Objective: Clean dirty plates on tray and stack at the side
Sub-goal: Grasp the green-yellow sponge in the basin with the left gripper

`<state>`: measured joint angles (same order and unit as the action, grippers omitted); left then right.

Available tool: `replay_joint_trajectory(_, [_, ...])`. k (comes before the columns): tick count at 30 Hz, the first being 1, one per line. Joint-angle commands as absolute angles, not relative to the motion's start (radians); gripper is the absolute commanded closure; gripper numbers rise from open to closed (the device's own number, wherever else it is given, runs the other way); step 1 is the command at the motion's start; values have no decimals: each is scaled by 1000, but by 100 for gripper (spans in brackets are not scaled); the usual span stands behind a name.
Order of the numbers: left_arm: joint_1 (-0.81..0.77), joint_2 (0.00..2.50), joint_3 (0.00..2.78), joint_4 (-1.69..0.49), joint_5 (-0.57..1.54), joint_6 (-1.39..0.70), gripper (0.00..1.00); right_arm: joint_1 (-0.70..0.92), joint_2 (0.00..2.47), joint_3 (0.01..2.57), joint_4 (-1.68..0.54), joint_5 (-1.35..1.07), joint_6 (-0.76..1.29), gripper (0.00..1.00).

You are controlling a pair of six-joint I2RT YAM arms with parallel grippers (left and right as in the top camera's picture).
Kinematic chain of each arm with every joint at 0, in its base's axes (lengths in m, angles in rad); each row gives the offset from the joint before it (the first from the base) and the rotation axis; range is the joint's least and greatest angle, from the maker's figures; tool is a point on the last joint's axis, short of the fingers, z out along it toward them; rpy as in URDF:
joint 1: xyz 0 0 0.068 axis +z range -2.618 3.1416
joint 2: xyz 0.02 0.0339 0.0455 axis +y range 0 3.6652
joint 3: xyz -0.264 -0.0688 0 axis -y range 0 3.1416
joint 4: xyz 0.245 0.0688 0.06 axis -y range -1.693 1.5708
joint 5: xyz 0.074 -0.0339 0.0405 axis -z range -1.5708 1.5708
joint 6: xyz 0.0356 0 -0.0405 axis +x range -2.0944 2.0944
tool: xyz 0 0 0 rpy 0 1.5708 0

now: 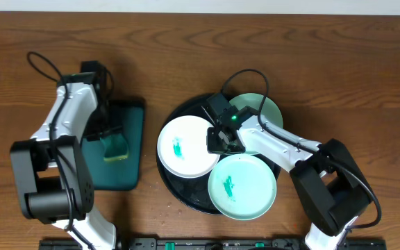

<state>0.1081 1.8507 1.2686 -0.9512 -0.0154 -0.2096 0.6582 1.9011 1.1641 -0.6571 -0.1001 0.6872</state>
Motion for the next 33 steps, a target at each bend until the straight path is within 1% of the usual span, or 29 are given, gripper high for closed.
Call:
replay_joint_trajectory(1, [157,1853,1260,-939,50,-217,50,663,1925,1162,-658,-106,664,94])
replay_joint_trajectory(4, [175,1858,1246,-920,91,-191,50,662,1925,1162,-658,-106,664,94])
replay_joint_trajectory(10, [163,1860,1198,-857,145,-157,50,662,1925,1162,-657,-106,664,94])
replay_joint_trajectory(15, [144,1860,1168,-819,150,-142,50,663,1925,1162,-658,-107,664,94])
replay_joint_trajectory(19, [143,1861,1153,-801,150,-143,54,663,1925,1162,-658,-110,664,94])
replay_joint_trajectory(20, [143,1864,1148,-799,150,-143,56,663,1925,1162,-658,-110,664,94])
replay_joint_trajectory(21, [143,1869,1143,-796,150,-143,60,663,1925,1162,-658,-110,664,94])
replay_joint_trajectory(24, [143,1884,1119,-771,164,-143,81,663,1925,1162,-658,-110,664,94])
replay_joint_trajectory(25, [143,1888,1113,-764,174,-143,85,663,1925,1162,-658,-110,664,94])
replay_joint_trajectory(27, [143,1892,1103,-756,180,-143,87,663,1925,1162,-658,-110,664,94])
replay_joint_trajectory(29, [143,1891,1101,-757,182,-144,92,663,1925,1162,-658,-110,664,95])
replay_joint_trajectory(33, [143,1891,1102,-761,264,-144,92,663,1925,1162,-658,-110,664,96])
